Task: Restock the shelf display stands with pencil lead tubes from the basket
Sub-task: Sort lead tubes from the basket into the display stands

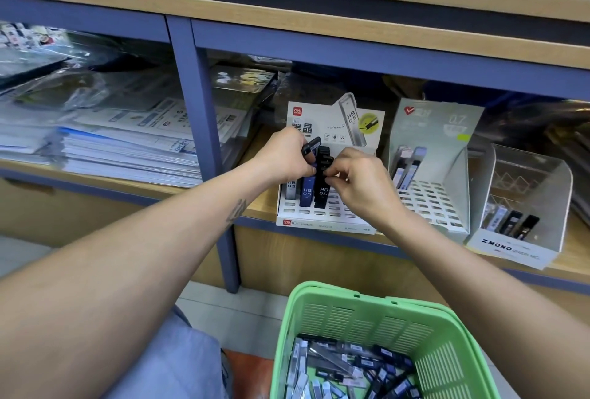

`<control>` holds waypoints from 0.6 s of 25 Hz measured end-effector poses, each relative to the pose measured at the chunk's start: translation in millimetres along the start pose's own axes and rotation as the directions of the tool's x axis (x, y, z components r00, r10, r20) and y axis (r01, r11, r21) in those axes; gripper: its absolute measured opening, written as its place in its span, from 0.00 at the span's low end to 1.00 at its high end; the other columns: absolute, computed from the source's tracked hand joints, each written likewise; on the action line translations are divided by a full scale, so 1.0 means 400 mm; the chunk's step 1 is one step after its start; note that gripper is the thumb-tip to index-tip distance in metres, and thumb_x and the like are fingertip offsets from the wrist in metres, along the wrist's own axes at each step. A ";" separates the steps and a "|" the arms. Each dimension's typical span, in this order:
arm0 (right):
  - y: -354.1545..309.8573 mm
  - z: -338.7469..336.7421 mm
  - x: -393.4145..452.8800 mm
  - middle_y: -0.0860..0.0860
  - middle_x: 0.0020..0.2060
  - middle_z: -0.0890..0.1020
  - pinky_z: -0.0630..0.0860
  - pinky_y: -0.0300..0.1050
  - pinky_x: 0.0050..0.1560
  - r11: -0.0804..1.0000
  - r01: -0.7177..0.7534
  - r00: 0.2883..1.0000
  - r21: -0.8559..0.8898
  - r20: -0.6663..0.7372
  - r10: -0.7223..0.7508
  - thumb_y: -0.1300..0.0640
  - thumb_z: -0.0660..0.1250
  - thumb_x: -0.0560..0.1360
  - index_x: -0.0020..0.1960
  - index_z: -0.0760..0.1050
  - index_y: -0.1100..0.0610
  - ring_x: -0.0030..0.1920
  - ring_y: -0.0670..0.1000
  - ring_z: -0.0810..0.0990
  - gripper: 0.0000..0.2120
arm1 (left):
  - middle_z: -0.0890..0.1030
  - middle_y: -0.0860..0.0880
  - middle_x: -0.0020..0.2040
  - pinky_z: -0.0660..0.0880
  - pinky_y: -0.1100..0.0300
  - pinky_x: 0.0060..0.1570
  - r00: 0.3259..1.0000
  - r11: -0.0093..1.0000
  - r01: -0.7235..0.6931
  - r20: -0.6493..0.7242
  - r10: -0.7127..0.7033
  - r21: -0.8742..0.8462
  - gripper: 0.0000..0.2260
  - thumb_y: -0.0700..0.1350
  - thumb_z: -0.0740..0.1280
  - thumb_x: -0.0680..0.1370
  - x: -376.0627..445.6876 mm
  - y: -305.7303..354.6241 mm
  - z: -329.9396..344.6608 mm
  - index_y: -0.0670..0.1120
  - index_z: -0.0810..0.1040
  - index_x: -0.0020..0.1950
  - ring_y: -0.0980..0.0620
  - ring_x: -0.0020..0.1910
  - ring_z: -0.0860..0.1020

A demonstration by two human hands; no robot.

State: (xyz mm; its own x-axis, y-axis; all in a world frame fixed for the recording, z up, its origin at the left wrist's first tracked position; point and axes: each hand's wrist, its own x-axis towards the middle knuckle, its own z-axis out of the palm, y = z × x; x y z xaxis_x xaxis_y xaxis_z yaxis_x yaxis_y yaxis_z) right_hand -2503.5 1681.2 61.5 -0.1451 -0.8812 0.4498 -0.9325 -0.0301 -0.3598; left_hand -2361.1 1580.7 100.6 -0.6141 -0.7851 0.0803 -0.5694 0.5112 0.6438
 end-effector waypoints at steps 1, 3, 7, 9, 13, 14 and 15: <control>-0.002 -0.002 0.000 0.49 0.47 0.80 0.77 0.50 0.47 0.999 0.008 1.000 -0.042 0.002 -0.008 0.60 0.73 0.76 0.52 0.85 0.57 0.47 0.53 0.80 0.05 | 0.85 0.47 0.45 0.81 0.54 0.50 1.000 1.000 0.005 0.005 -0.005 -0.003 0.05 0.39 0.77 0.73 -0.002 0.002 -0.002 0.42 0.84 0.46 0.49 0.47 0.83; -0.009 -0.015 0.008 0.48 0.46 0.79 0.75 0.47 0.47 0.999 -0.018 1.000 -0.027 -0.003 0.018 0.57 0.71 0.77 0.54 0.85 0.55 0.45 0.50 0.78 0.07 | 0.84 0.47 0.43 0.80 0.55 0.49 1.000 0.999 0.009 -0.006 -0.009 -0.045 0.04 0.38 0.76 0.72 -0.005 0.008 -0.013 0.42 0.84 0.46 0.50 0.45 0.83; -0.043 -0.068 0.047 0.50 0.40 0.84 0.76 0.39 0.40 0.750 -0.250 0.956 0.613 0.033 0.291 0.56 0.71 0.78 0.60 0.80 0.53 0.39 0.46 0.81 0.11 | 0.84 0.44 0.42 0.77 0.56 0.41 1.000 0.993 -0.022 0.006 0.023 -0.120 0.03 0.36 0.72 0.72 -0.018 0.026 -0.034 0.40 0.83 0.44 0.49 0.40 0.80; -0.055 -0.084 0.057 0.52 0.37 0.85 0.76 0.41 0.36 0.641 -0.298 0.941 0.707 0.105 0.322 0.57 0.71 0.78 0.55 0.81 0.56 0.36 0.49 0.81 0.06 | 0.81 0.44 0.38 0.73 0.57 0.35 0.994 0.998 -0.061 0.090 0.064 -0.034 0.02 0.36 0.72 0.71 -0.029 0.034 -0.034 0.40 0.80 0.42 0.49 0.37 0.78; -0.055 -0.093 0.047 0.56 0.37 0.85 0.77 0.41 0.37 0.528 -0.341 0.924 0.778 0.175 0.339 0.62 0.72 0.77 0.50 0.82 0.63 0.36 0.51 0.81 0.04 | 0.77 0.50 0.36 0.67 0.63 0.32 0.976 0.984 -0.167 0.154 0.155 0.069 0.11 0.34 0.67 0.73 -0.038 0.037 -0.035 0.48 0.73 0.37 0.52 0.35 0.75; -0.052 -0.095 0.044 0.57 0.37 0.85 0.78 0.40 0.37 0.504 -0.342 0.922 0.793 0.180 0.343 0.64 0.71 0.77 0.50 0.82 0.65 0.36 0.51 0.82 0.04 | 0.78 0.49 0.36 0.68 0.62 0.32 0.969 0.977 -0.195 0.170 0.178 0.085 0.11 0.34 0.67 0.73 -0.039 0.037 -0.033 0.49 0.73 0.37 0.52 0.35 0.75; -0.048 -0.097 0.043 0.58 0.37 0.85 0.79 0.39 0.37 0.490 -0.341 0.919 0.802 0.175 0.354 0.67 0.71 0.77 0.51 0.81 0.65 0.35 0.50 0.83 0.04 | 0.79 0.48 0.37 0.70 0.61 0.33 0.963 0.974 -0.211 0.188 0.192 0.085 0.10 0.34 0.67 0.74 -0.040 0.035 -0.030 0.47 0.74 0.38 0.50 0.36 0.76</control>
State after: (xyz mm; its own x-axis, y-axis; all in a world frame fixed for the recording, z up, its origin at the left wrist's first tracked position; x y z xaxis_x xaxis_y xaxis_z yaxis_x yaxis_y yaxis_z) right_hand -2500.9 1685.0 107.7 -0.4051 -0.9030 0.1428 -0.1417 -0.0923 -0.9856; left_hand -2352.7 1596.1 117.6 -0.8036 -0.5924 0.0580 -0.4716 0.6931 0.5452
